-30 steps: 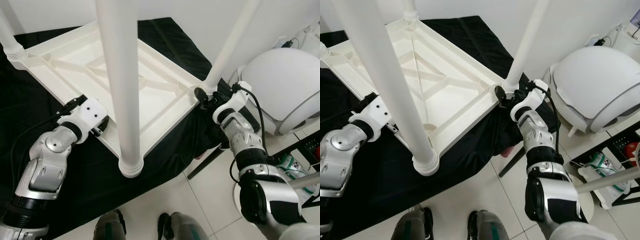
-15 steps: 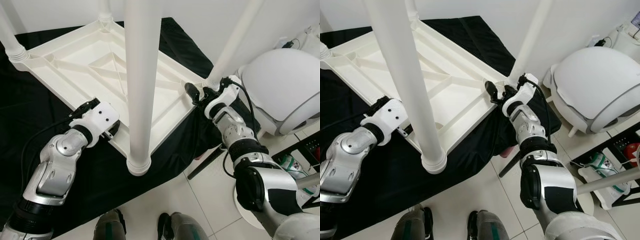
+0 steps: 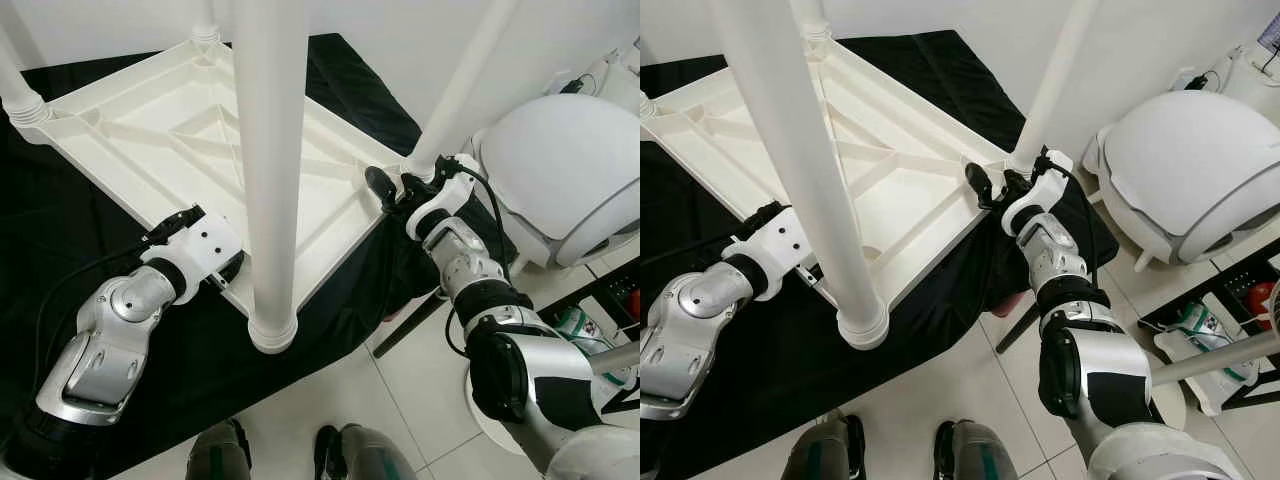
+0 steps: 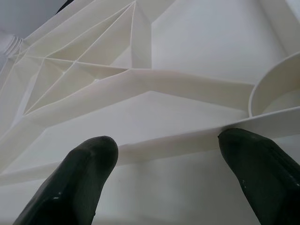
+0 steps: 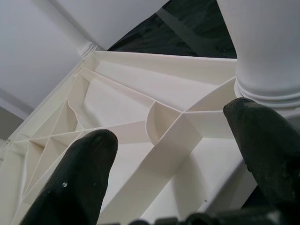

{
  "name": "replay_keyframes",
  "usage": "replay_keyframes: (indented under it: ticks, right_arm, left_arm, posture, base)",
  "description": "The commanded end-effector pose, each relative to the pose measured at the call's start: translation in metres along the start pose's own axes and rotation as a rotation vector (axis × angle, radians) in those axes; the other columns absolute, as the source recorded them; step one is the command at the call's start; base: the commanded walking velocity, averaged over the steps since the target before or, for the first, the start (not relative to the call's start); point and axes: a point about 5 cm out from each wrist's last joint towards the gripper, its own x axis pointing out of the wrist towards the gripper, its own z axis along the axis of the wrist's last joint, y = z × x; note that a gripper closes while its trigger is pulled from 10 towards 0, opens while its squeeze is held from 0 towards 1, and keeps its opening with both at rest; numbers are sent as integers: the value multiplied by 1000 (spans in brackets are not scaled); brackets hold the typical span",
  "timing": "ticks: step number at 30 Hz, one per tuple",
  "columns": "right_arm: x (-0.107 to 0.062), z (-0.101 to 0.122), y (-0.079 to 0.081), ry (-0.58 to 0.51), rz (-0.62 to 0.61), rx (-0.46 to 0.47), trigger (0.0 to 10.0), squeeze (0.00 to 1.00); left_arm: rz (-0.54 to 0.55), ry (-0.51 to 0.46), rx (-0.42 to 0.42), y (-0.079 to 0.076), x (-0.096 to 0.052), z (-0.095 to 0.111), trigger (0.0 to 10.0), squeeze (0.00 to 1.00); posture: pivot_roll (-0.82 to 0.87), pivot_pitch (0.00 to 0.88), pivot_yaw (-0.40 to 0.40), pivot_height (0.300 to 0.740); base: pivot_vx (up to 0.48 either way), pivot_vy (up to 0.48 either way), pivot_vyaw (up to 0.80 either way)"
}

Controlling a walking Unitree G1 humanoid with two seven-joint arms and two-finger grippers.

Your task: Building children table

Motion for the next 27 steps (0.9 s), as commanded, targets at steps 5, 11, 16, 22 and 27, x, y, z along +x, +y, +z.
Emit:
replay_keyframes:
  ticks: [5,11,16,22,27]
  right_arm:
    - [4,-21,20,87,123,20,10000,0]
    - [-1,-20,20,49,168,-5,10000,0]
    - [-10,-22,16,34,186,-1,10000,0]
    - [-33,-25,9,39,256,-43,10000,0]
    - [-47,-18,-2,-7,178,-58,10000,0]
  left_arm:
    - [-125,-23,-15,-10,3,5,10000,0]
    - [80,16,-11,27,0,-6,10000,0]
    - [159,33,4,50,-7,-13,10000,0]
    - [220,41,21,75,-6,-20,10000,0]
    - [213,48,31,81,0,-25,10000,0]
  posture:
    - [103,89,-79,740]
    - [105,84,-83,740]
    - [107,81,-86,740]
    - [92,76,-75,740]
    - [85,81,-73,740]
  base:
    - [0,0,0]
    - [0,0,0]
    - [0,0,0]
    - [0,0,0]
    - [0,0,0]
